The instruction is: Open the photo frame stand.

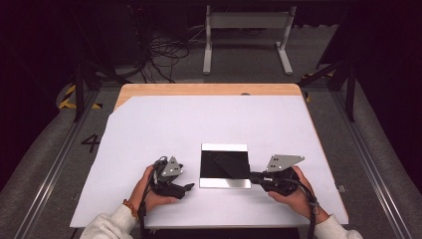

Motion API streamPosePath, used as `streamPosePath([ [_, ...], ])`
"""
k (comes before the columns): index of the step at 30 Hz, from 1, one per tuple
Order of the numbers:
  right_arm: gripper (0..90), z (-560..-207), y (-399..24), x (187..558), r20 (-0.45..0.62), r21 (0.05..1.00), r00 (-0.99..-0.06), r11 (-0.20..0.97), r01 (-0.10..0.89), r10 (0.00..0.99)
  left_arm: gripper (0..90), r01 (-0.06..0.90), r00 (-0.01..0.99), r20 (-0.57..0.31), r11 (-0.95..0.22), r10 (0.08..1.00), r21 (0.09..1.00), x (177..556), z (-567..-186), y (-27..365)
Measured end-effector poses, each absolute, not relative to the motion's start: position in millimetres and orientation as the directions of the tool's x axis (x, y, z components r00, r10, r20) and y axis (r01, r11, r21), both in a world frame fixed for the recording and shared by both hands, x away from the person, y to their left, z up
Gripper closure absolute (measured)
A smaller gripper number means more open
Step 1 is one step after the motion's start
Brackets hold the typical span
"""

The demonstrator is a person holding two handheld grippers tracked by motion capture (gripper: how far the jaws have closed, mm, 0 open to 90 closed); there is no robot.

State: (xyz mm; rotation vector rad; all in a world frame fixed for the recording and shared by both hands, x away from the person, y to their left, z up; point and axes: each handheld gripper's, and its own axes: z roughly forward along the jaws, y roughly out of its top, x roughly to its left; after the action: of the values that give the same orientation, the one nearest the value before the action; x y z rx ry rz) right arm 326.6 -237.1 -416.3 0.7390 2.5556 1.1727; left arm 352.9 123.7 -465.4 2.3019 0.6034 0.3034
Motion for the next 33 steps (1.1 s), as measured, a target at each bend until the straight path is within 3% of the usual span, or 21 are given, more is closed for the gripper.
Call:
streamPosePath([
  [33, 82.5, -401.5, -227.7, 331.4, -0.028, 0.813, -0.832, 0.497, 0.303, 0.554, 24.1, 0.325, 0.864, 0.041, -0.619, 0.501, 0.715, 351.6, -463.5, 124.0],
])
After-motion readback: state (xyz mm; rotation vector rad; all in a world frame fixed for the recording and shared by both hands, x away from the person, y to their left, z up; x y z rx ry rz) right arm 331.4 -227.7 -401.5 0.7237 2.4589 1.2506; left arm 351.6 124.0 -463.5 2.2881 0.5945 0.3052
